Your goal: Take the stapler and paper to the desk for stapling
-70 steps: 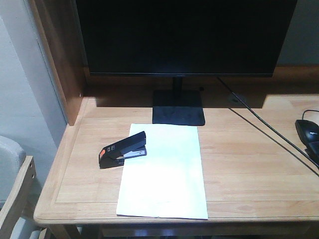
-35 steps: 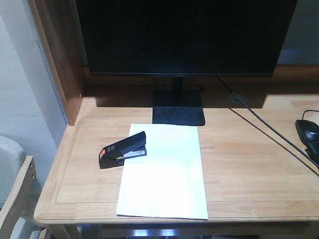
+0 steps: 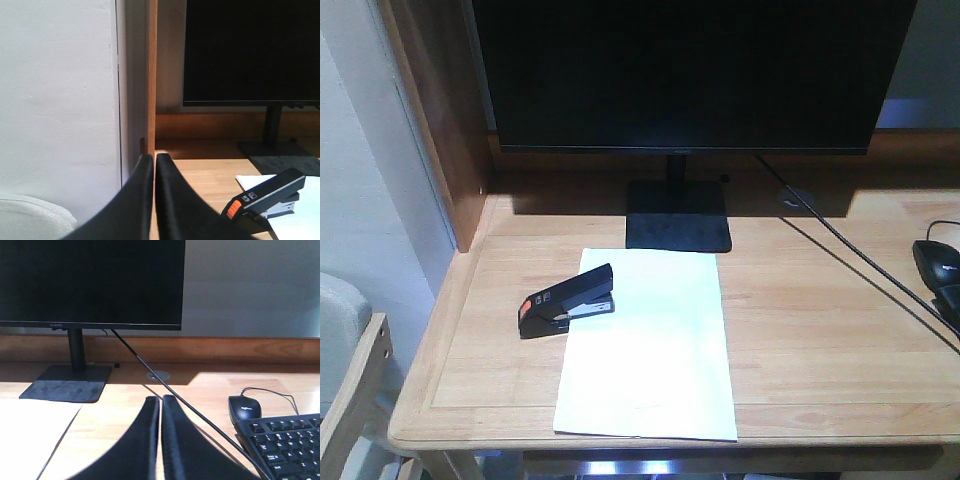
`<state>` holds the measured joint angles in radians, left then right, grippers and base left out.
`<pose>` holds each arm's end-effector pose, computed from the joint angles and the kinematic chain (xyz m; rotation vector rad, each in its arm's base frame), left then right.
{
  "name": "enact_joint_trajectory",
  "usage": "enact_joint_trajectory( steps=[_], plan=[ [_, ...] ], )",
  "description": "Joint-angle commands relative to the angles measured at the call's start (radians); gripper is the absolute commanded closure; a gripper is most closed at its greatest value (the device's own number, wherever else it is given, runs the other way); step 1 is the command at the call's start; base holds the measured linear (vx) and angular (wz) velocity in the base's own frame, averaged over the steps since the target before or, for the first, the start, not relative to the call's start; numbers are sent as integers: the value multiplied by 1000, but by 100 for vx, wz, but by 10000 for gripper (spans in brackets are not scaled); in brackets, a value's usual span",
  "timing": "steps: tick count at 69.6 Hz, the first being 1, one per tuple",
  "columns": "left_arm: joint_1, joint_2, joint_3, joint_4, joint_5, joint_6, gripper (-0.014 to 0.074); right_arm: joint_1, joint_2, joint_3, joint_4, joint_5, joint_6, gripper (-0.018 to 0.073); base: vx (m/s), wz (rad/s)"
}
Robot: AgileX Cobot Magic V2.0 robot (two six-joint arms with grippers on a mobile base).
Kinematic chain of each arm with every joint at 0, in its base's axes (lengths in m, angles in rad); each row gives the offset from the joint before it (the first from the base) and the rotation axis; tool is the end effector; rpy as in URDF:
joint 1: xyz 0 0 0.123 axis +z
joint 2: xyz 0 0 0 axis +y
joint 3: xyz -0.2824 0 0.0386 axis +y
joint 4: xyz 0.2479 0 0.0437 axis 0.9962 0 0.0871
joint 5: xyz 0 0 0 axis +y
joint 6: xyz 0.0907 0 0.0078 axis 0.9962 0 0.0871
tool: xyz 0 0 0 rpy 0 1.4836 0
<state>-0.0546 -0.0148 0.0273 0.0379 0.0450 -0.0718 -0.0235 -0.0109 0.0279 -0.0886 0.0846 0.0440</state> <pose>0.0564 -0.0029 0.2006 0.0146 1.5414 -0.0690 0.0568 -0.0020 0.1966 -0.0106 1.5851 -0.0589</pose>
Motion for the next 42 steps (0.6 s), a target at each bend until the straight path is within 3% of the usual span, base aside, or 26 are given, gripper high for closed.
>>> enact_joint_trajectory(
  steps=[1, 42],
  plan=[
    [-5, -12, 29, -2, -74, -2, 603, -7, -14, 3, -12, -71, -1, 568, 0, 0],
    [-5, -12, 29, -2, -74, -2, 603, -7, -14, 3, -12, -71, -1, 568, 0, 0]
  ],
)
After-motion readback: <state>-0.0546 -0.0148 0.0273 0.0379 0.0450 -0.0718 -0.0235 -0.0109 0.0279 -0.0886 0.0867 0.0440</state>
